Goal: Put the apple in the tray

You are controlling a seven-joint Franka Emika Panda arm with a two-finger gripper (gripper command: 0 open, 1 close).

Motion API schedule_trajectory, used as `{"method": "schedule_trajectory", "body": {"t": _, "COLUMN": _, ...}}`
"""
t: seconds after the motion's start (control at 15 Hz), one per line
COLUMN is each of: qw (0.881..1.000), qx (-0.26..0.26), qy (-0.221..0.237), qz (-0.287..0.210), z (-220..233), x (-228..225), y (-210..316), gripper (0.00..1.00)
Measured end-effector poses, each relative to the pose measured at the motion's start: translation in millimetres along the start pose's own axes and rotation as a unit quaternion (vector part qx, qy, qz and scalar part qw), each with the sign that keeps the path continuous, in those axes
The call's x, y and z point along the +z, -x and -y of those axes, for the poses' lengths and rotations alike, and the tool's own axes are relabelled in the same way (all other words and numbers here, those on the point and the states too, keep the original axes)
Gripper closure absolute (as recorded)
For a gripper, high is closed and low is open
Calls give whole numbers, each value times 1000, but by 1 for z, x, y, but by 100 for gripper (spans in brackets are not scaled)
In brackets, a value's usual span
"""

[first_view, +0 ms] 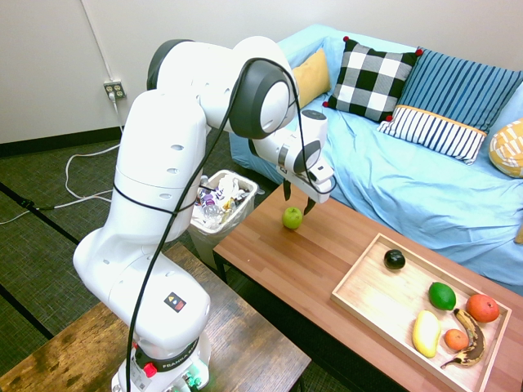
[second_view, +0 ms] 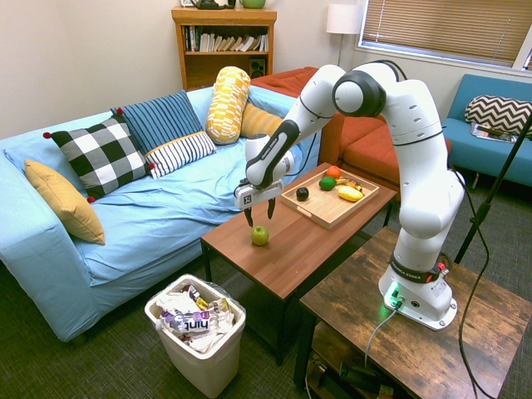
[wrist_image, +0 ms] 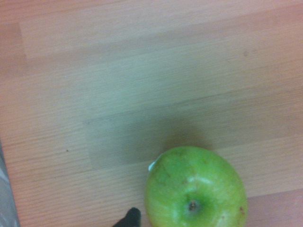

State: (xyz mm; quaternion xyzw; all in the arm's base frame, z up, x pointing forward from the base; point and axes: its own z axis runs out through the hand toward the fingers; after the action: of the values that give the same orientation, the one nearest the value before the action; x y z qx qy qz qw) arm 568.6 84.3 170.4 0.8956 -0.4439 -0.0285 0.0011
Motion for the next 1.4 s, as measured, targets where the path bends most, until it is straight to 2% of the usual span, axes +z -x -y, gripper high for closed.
{"method": "schedule_trajectory", "body": {"t": 0.53, "qw": 999, "qx": -1, "qy": 37, "qz": 28, "z": 12, "x": 49, "y": 0, "gripper": 0}}
{"method": "schedule_trajectory", "body": {"t": 0.6, "qw": 999, "qx": -1, "qy": 41, "qz": 31, "z": 13, "x": 51, "y": 0, "gripper": 100}}
{"method": "schedule_trajectory", "body": {"t": 1.4, "qw": 998, "qx": 10, "qy": 55, "qz": 42, "z": 14, "x": 54, "y": -7, "gripper": 100}}
